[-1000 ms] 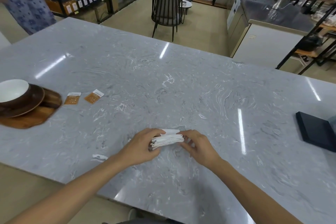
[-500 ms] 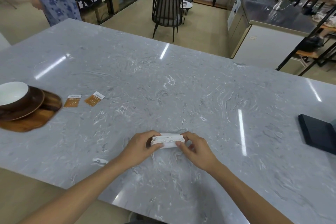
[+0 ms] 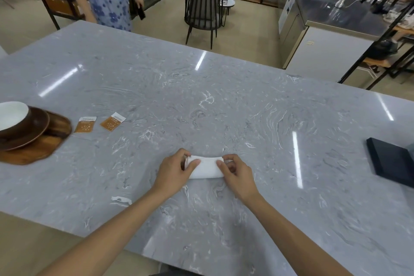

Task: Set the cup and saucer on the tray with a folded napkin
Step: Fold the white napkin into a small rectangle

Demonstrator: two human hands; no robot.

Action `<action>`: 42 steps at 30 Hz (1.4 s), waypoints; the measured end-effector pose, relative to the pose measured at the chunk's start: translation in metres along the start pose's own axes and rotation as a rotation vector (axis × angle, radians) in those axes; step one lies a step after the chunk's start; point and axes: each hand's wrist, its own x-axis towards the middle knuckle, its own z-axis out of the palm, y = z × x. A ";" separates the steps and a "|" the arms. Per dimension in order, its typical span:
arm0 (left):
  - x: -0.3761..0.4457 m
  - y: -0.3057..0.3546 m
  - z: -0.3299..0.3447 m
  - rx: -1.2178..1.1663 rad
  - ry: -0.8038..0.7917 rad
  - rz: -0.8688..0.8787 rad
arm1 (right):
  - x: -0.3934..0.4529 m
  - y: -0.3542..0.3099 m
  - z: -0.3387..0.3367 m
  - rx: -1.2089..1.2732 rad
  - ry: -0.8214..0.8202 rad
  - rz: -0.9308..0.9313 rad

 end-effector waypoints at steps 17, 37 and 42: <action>0.002 0.000 0.015 0.480 -0.155 0.339 | -0.017 0.004 0.031 -0.824 0.167 -0.340; 0.009 -0.005 0.017 0.611 -0.333 0.176 | -0.005 -0.044 0.020 -0.496 -0.034 0.260; 0.006 -0.004 0.015 0.601 -0.296 0.156 | 0.006 -0.056 0.007 0.082 -0.039 0.536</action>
